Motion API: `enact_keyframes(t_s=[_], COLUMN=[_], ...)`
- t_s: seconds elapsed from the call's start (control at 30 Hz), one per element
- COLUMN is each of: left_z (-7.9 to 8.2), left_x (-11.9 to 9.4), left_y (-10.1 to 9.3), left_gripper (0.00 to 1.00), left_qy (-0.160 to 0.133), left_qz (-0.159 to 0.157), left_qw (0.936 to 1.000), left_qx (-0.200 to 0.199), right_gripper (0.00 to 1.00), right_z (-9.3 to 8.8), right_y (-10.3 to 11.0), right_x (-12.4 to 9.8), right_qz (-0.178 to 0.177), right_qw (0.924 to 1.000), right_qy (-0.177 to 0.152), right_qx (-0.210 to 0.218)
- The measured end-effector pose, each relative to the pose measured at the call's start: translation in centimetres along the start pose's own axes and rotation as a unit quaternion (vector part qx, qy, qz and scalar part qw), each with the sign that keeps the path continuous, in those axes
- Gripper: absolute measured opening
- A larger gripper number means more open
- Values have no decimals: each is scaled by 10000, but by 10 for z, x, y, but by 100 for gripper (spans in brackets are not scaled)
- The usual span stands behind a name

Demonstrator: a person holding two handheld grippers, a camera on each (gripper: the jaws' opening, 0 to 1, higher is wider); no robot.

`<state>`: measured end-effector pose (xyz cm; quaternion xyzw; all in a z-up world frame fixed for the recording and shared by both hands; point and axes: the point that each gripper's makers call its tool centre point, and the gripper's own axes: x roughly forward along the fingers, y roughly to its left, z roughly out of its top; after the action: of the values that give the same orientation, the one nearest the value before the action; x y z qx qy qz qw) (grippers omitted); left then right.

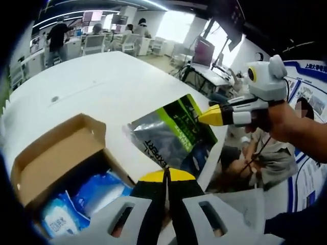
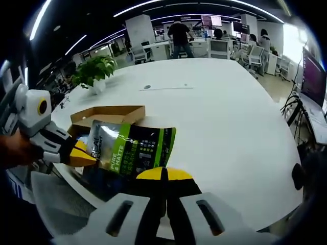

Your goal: Operate the shoe box by opening the lid, removing the specified soft item, and placing it in the target area until the item is outside and the box remains undamaged.

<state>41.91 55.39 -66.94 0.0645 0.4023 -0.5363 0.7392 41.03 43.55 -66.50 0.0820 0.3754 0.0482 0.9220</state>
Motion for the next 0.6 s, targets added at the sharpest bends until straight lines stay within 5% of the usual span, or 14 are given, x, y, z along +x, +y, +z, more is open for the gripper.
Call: enact_keyframes(t_s=[0.6], left_z=[17], left_x=[37], left_y=[22], left_gripper=[0], left_qy=[91], left_qz=[169], left_qw=[9997], left_qx=[-137], right_gripper=[0], right_z=[13], right_y=[-31], right_x=[34], right_qz=[29], right_qw=[9999], right_qy=[116], right_qx=[-23])
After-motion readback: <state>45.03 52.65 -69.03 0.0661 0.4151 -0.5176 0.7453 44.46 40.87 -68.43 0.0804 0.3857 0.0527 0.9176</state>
